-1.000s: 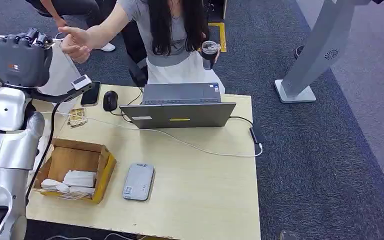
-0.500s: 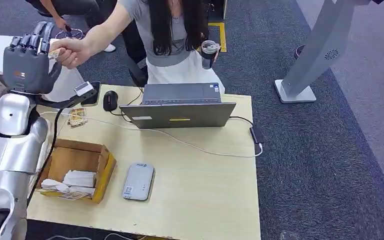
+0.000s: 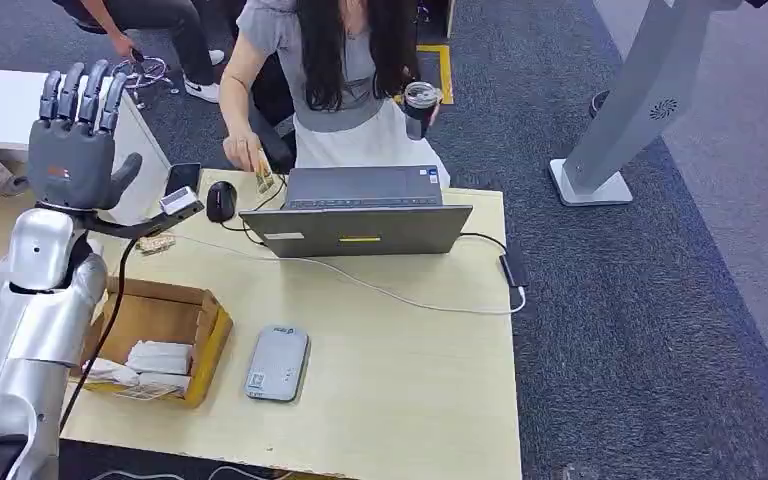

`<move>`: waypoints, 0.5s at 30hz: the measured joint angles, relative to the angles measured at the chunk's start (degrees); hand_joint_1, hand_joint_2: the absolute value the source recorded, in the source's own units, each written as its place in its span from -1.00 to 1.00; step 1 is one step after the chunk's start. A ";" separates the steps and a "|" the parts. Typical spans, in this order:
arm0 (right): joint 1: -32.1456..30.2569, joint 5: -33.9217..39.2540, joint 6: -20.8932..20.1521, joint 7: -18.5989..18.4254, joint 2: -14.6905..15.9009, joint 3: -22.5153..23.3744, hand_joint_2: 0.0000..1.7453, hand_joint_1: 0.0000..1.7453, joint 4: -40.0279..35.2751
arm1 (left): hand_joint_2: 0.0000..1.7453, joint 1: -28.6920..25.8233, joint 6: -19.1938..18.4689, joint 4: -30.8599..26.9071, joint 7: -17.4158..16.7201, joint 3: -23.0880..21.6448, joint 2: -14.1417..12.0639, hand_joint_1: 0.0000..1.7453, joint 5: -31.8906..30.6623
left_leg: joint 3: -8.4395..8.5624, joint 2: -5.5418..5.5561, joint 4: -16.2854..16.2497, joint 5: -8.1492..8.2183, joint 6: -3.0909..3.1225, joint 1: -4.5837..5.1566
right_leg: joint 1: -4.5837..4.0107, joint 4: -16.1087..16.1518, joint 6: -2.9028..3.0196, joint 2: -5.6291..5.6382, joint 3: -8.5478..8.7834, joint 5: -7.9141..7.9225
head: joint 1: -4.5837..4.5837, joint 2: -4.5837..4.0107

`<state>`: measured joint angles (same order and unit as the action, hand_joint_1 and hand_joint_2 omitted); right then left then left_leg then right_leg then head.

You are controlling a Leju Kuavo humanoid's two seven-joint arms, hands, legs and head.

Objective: Pass the card to the sensor for recognition and then transmit it.

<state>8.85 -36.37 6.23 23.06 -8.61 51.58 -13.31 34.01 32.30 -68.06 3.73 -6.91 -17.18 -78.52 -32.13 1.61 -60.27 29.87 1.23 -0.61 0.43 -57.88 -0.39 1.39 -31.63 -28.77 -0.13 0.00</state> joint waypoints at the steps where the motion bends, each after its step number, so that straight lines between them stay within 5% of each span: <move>1: -0.10 0.40 0.00 0.17 0.00 0.00 1.00 -1.00 0.00 | 1.00 -1.40 0.29 -1.39 0.73 0.00 0.15 -1.00 1.30 | 0.00 -0.03 0.00 0.01 0.02 0.01 | 0.01 0.00 0.00 0.04 0.00 0.00 | -0.07 0.00; 4: -0.55 1.67 0.00 0.90 0.00 0.33 1.00 -1.00 0.00 | 1.00 -8.50 1.86 -8.17 2.63 0.00 1.49 -1.00 2.65 | 0.04 -0.17 0.01 0.12 0.13 0.08 | 0.08 0.04 -0.02 0.16 0.02 -0.03 | 0.02 0.00; 11: -2.73 4.16 0.22 3.39 0.24 2.71 1.00 -1.00 -0.02 | 1.00 -37.79 7.30 -30.89 2.78 -2.62 5.18 -1.00 -6.08 | 0.10 -0.79 0.01 0.54 0.32 0.10 | 0.13 0.19 -0.25 0.76 -0.06 -0.24 | -0.07 0.00; 15: -3.23 4.55 0.39 3.74 0.61 3.69 1.00 -1.00 -0.04 | 1.00 -47.03 7.54 -39.03 2.47 -3.78 5.81 -1.00 -7.03 | 0.05 -0.58 0.01 0.57 0.37 0.11 | 0.14 0.25 -0.39 0.55 0.03 -0.32 | -0.02 0.00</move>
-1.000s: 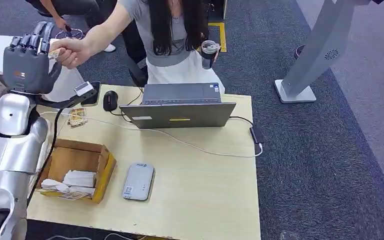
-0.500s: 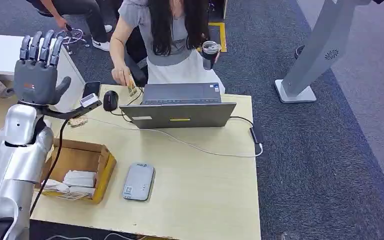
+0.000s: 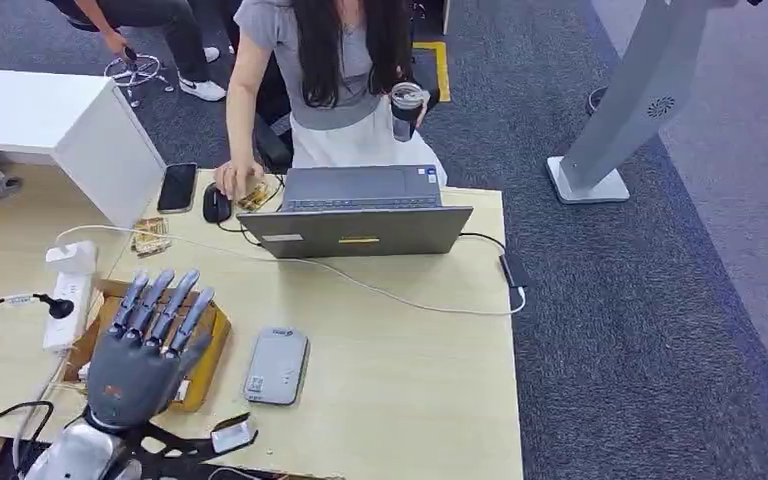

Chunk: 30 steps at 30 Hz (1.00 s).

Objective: Pass the card to the sensor for recognition and then transmit it.

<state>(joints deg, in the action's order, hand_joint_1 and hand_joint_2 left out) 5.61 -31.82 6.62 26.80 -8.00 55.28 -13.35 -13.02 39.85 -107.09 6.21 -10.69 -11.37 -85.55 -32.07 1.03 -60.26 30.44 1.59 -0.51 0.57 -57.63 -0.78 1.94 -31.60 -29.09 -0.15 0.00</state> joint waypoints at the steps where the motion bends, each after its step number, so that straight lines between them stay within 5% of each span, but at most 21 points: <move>1: 0.01 0.04 0.00 0.11 0.02 0.15 1.00 -1.00 0.00 | 1.00 -1.55 0.02 -1.48 -0.02 -0.09 0.05 -1.00 0.00 | 0.01 -0.01 0.00 0.00 0.00 0.00 | 0.00 0.00 0.00 -0.01 0.02 0.00 | 0.00 0.00; 8: -0.29 0.46 0.00 0.83 0.05 1.09 1.00 -1.00 0.00 | 1.00 -10.64 0.02 -8.75 -1.20 -1.64 0.26 -1.00 -0.59 | 0.07 0.06 0.00 -0.02 0.01 0.00 | 0.00 0.00 -0.02 -0.07 0.07 0.01 | 0.00 0.00; 20: -0.30 0.46 0.00 1.01 0.05 1.51 1.00 -1.00 0.00 | 1.00 -13.15 0.02 -11.27 -1.27 -2.51 0.26 -1.00 -0.59 | 0.09 0.10 0.00 -0.02 0.01 -0.01 | -0.01 0.00 -0.01 -0.14 0.13 0.01 | 0.00 0.00; 30: -0.73 1.14 -0.02 1.64 0.05 2.38 1.00 -1.00 0.00 | 1.00 -17.93 -0.09 -11.27 -7.78 -5.73 -2.14 -1.00 -0.68 | 0.06 0.15 0.00 -0.01 0.01 0.00 | 0.00 0.01 -0.03 -0.17 0.11 -0.01 | -0.02 0.00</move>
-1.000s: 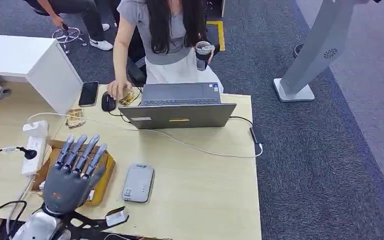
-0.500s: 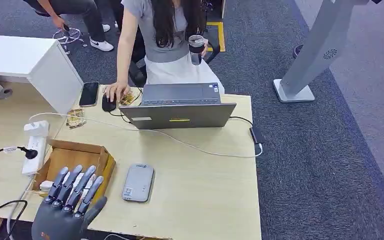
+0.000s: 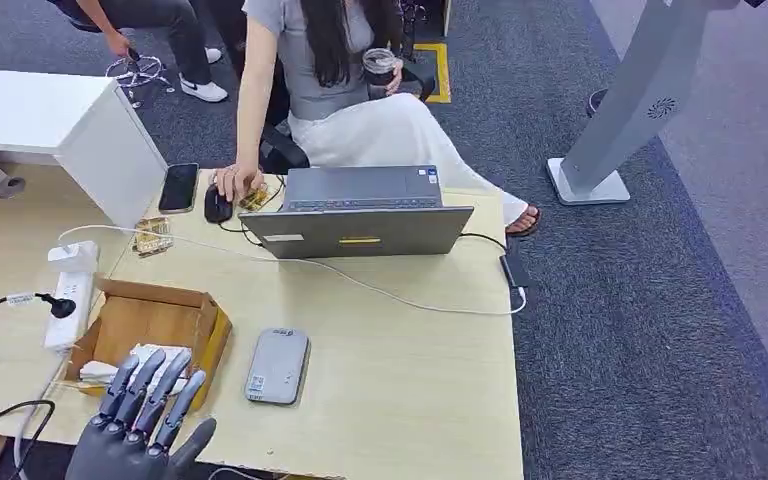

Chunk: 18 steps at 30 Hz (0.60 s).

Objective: Pass the card to the sensor for recognition and then transmit it.

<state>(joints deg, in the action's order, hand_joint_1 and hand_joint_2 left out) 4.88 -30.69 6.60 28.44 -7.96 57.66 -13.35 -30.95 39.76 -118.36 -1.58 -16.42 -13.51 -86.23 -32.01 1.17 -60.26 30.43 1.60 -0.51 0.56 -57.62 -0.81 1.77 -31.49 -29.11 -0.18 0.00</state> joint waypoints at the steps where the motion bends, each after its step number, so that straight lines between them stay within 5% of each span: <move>1: 0.00 0.02 0.00 0.02 0.00 0.04 1.00 -1.00 0.00 | 1.00 -0.23 -0.56 0.02 -1.62 -0.54 -0.63 -1.00 0.09 | 0.01 0.00 0.00 0.00 0.00 0.00 | 0.00 0.00 0.00 0.00 0.01 0.00 | 0.04 0.00; 5: -0.05 0.24 0.02 0.13 0.00 0.92 1.00 -1.00 -0.04 | 1.00 -2.29 -7.61 0.00 -14.24 -5.64 -6.98 -1.00 0.39 | 0.03 -0.01 0.00 0.00 0.00 -0.01 | -0.01 0.00 0.00 0.00 0.00 0.00 | 0.00 0.00; 8: -0.19 0.13 0.18 0.15 0.00 1.71 1.00 -1.00 -0.11 | 1.00 -2.90 -7.54 -0.17 -28.36 -12.55 -13.41 -1.00 0.43 | 0.01 0.06 0.00 -0.01 -0.01 -0.04 | -0.03 -0.01 0.01 -0.07 0.00 0.00 | 0.02 0.00; 11: -0.24 -0.26 0.11 0.15 0.00 2.45 1.00 -1.00 -0.24 | 1.00 -2.82 -7.10 -0.26 -36.53 -17.26 -18.51 -1.00 3.27 | 0.00 0.05 0.00 -0.01 -0.01 -0.06 | -0.04 -0.02 0.01 -0.05 0.01 -0.01 | 0.02 0.00; 15: -0.28 -1.58 -0.22 0.11 0.00 2.73 1.00 -1.00 -0.24 | 1.00 -2.88 -2.95 2.04 -35.84 -17.97 -21.60 -1.00 11.46 | 0.00 0.05 0.00 -0.01 -0.01 -0.08 | -0.02 -0.02 0.01 -0.05 0.03 -0.01 | 0.00 0.00; 18: -0.31 -2.32 -0.44 0.02 0.00 2.89 1.00 -1.00 -0.24 | 1.00 -4.09 -2.42 4.39 -27.62 -15.03 -20.91 -1.00 15.29 | -0.02 0.05 0.00 0.00 -0.01 -0.10 | 0.00 -0.01 0.01 -0.04 0.04 -0.01 | 0.04 0.00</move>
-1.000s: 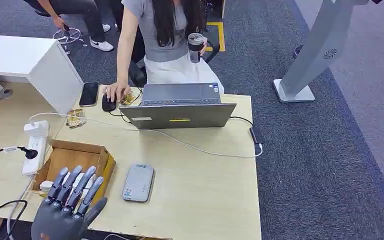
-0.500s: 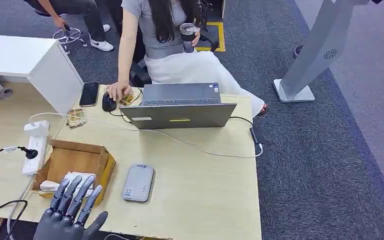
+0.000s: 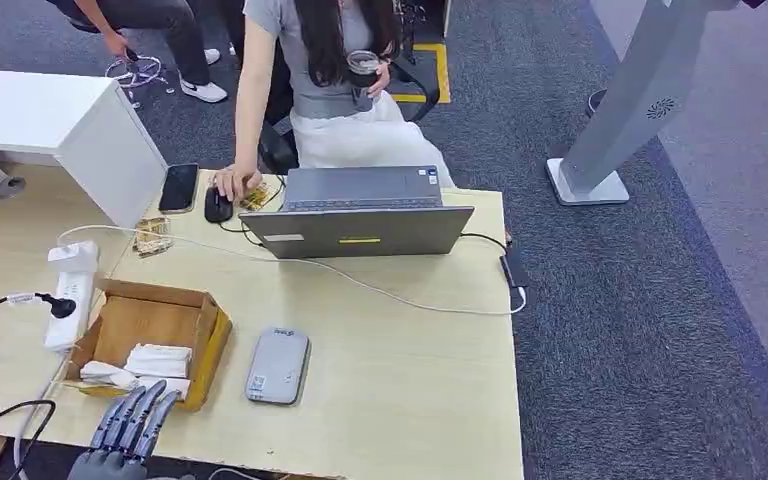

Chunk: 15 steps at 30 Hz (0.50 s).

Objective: Pass the card to the sensor for recognition and then transmit it.

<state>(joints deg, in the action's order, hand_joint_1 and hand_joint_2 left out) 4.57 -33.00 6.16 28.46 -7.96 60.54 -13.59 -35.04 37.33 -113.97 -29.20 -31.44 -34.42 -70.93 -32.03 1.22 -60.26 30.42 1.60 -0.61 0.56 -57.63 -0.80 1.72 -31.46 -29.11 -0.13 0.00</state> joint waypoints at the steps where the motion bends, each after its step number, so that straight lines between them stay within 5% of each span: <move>1: 0.00 -0.22 -0.11 -0.02 0.00 0.07 1.00 -1.00 0.00 | 1.00 -0.51 -0.29 0.55 2.89 1.60 0.74 -1.00 0.79 | 0.00 0.00 0.00 0.00 0.00 0.00 | 0.01 0.01 0.00 0.00 0.00 0.00 | -0.04 0.00; 4: 0.00 -0.63 -0.17 -0.09 0.00 0.22 1.00 -1.00 0.00 | 1.00 -1.14 -1.69 1.71 9.10 6.23 3.28 -1.00 2.15 | -0.02 0.05 0.00 0.00 0.01 0.01 | 0.02 0.07 -0.01 -0.06 0.06 0.00 | 0.00 0.00; 6: 0.03 -1.03 -0.26 -0.09 0.00 0.44 1.00 -1.00 0.00 | 1.00 -2.14 -4.32 2.78 17.44 10.67 7.05 -1.00 2.85 | -0.01 0.00 0.00 0.02 0.02 0.05 | 0.07 0.09 -0.02 0.00 0.07 0.00 | -0.04 0.00; 12: -0.18 -2.68 -0.28 -0.55 -0.02 1.03 1.00 -1.00 0.00 | 1.00 0.08 -13.99 5.44 48.28 33.44 26.11 -1.00 1.56 | -0.02 0.10 0.00 0.01 0.04 0.11 | 0.15 0.17 -0.05 -0.07 0.09 0.02 | -0.02 0.00; 15: -0.16 -3.47 -0.35 -0.66 -0.02 1.03 1.00 -1.00 0.02 | 1.00 3.61 -15.43 7.58 55.92 45.50 34.08 -1.00 0.62 | 0.02 0.07 0.00 0.01 0.04 0.12 | 0.15 0.17 -0.08 -0.07 0.11 0.04 | -0.02 0.00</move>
<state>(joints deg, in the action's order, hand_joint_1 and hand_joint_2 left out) 4.41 -36.48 5.81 27.80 -7.98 61.57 -13.57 -31.43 21.90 -106.38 26.72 14.05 -0.34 -70.31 -32.01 1.29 -60.26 30.43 1.64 -0.49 0.72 -57.47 -0.89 1.66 -31.34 -29.07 -0.15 0.00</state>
